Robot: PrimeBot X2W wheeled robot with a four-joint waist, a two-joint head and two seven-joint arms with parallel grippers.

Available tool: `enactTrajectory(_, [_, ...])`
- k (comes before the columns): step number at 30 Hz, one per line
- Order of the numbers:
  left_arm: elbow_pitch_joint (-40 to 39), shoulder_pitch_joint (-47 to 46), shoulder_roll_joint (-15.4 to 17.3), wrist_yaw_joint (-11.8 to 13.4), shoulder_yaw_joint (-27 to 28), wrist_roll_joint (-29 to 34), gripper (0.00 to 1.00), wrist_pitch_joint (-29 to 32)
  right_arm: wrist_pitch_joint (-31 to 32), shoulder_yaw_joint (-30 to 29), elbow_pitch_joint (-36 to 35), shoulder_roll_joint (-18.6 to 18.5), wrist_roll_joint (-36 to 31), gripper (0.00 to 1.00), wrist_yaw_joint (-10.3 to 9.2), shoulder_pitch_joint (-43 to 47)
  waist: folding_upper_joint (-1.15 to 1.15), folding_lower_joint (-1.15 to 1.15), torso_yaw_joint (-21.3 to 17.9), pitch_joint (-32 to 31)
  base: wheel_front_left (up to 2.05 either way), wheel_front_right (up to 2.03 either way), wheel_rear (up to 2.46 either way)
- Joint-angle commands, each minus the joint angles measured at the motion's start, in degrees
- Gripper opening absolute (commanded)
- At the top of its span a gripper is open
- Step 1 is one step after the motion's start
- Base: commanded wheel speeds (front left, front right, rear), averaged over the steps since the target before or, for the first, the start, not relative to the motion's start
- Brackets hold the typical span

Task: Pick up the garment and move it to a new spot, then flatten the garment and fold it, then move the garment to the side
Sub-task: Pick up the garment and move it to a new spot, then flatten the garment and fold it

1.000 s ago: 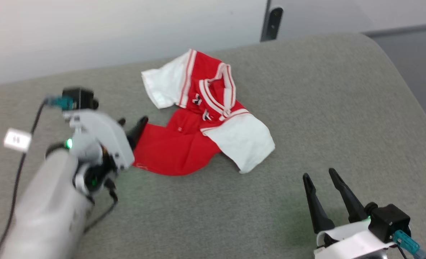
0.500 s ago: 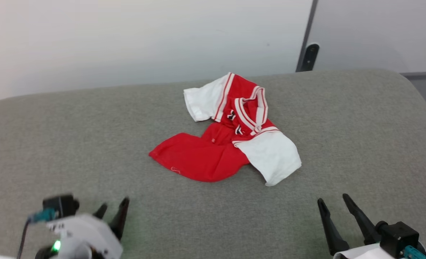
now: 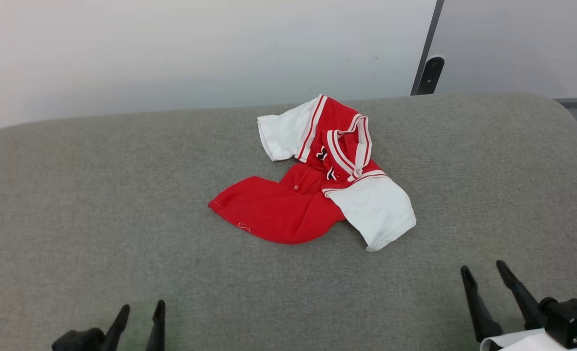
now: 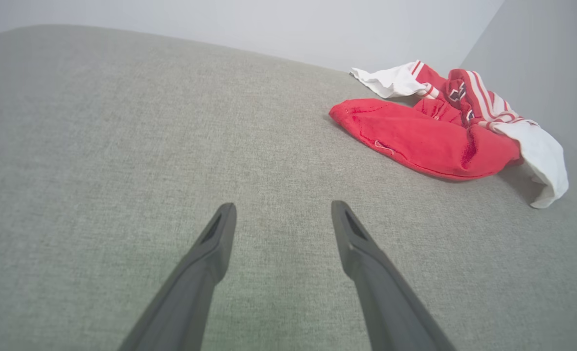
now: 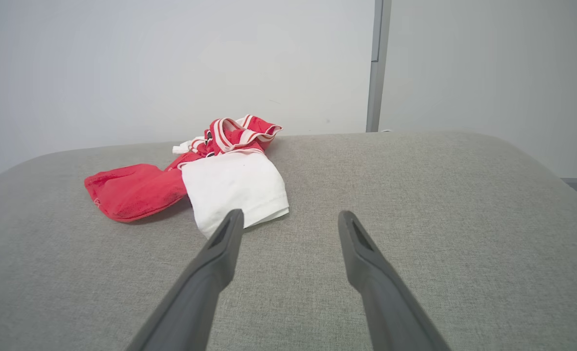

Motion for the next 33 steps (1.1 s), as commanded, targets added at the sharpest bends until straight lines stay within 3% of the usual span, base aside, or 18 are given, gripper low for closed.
enactTrajectory(1, [-0.4,0.8,0.1,0.1,0.4,2.4,1.0,-1.5,0.3,-0.6,-0.4,-0.5,0.1,1.0,-0.02,-0.5,0.0,0.0,0.0,-0.1,0.0,0.0,0.0])
enactTrajectory(7, [-3.4,1.1,-1.6,-1.1,3.6,11.8,1.0,-2.7,1.0,-0.9,-1.9,-0.8,1.1,1.0,-0.02,-1.5,0.0,0.0,0.2,-0.7,0.0,0.0,0.0])
enactTrajectory(16, [-8.7,7.0,-9.2,-4.9,12.9,23.6,1.0,-2.6,1.6,-1.2,-4.5,0.4,1.7,1.0,-0.02,0.2,0.0,0.0,-0.3,-2.0,0.0,0.0,0.0])
enactTrajectory(25, [-7.2,9.9,-15.3,-9.3,18.6,28.4,1.0,-2.6,1.2,-0.6,-3.8,2.0,1.3,1.0,-0.02,0.8,0.0,0.0,-0.9,-1.7,0.0,0.0,0.0])
enactTrajectory(33, [-5.9,9.5,-18.0,-12.4,21.3,31.6,1.0,-2.6,1.4,-0.7,-4.0,1.7,1.2,1.0,-0.02,0.1,0.0,0.0,-0.9,-1.5,0.0,0.0,0.0])
